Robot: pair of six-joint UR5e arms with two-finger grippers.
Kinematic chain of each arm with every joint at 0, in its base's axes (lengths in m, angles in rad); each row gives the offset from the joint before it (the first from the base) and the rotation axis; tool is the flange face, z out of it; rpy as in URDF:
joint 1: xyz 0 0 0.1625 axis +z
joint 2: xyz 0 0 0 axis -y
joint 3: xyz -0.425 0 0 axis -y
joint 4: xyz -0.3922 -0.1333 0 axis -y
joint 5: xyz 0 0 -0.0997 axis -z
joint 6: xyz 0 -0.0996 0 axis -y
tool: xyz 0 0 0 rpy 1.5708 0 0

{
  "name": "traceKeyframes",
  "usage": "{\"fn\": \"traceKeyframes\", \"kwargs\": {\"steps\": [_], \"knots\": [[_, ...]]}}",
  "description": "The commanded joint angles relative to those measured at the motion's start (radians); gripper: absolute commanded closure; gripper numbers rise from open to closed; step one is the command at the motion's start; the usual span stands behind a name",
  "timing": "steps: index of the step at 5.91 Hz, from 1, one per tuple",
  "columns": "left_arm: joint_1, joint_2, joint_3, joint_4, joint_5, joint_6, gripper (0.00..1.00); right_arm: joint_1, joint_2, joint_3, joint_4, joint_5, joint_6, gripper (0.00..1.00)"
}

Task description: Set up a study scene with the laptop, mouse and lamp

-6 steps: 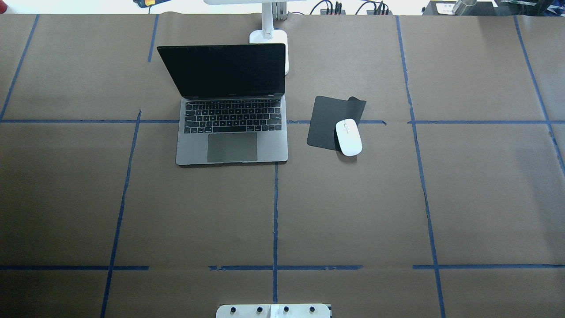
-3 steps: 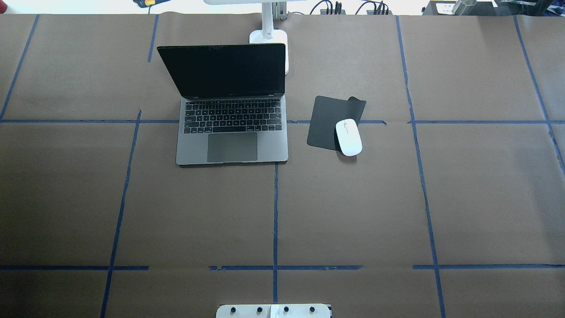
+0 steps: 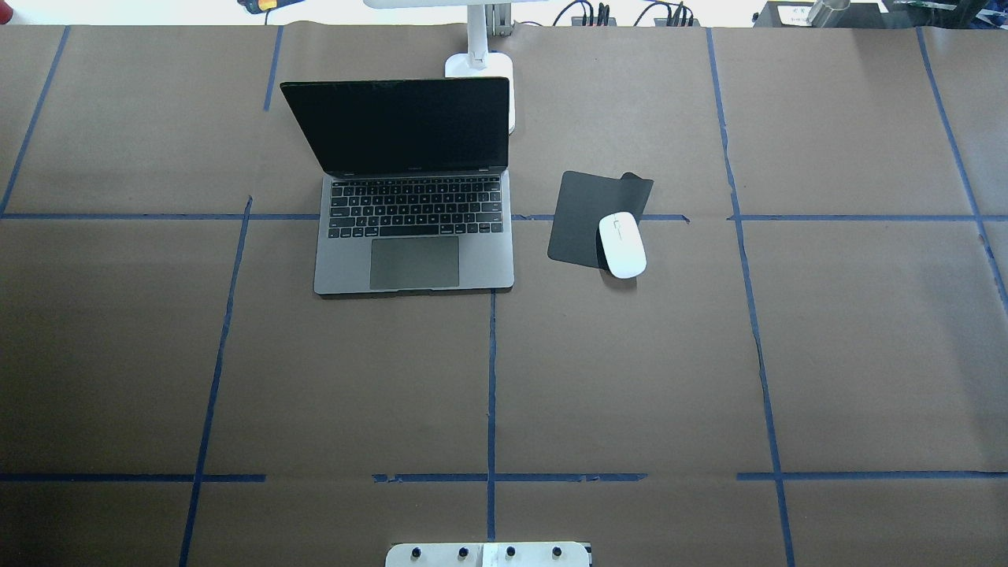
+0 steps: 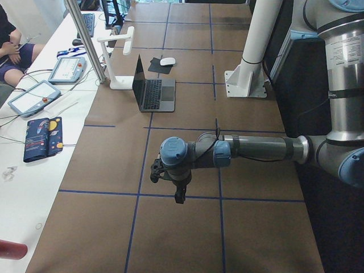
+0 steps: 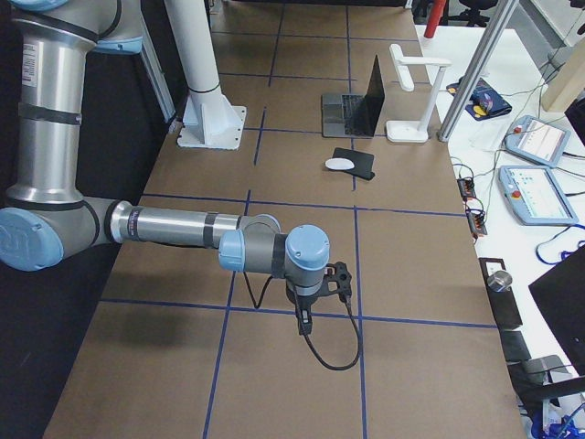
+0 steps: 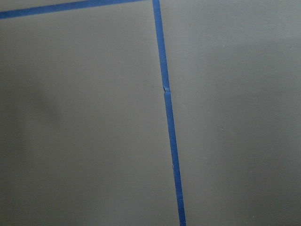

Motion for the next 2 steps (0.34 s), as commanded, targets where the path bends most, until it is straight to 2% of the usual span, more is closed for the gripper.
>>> {"fn": "traceKeyframes", "kwargs": {"steps": [1,2], "knots": [[0.001,-0.002,-0.006,-0.004,0.001,-0.001,0.00,0.000,0.000,0.000,0.001,0.000,0.000,0.00],[0.001,-0.001,-0.006,-0.004,0.001,-0.001,0.00,0.000,-0.002,0.000,0.007,0.002,0.000,0.00]]}}
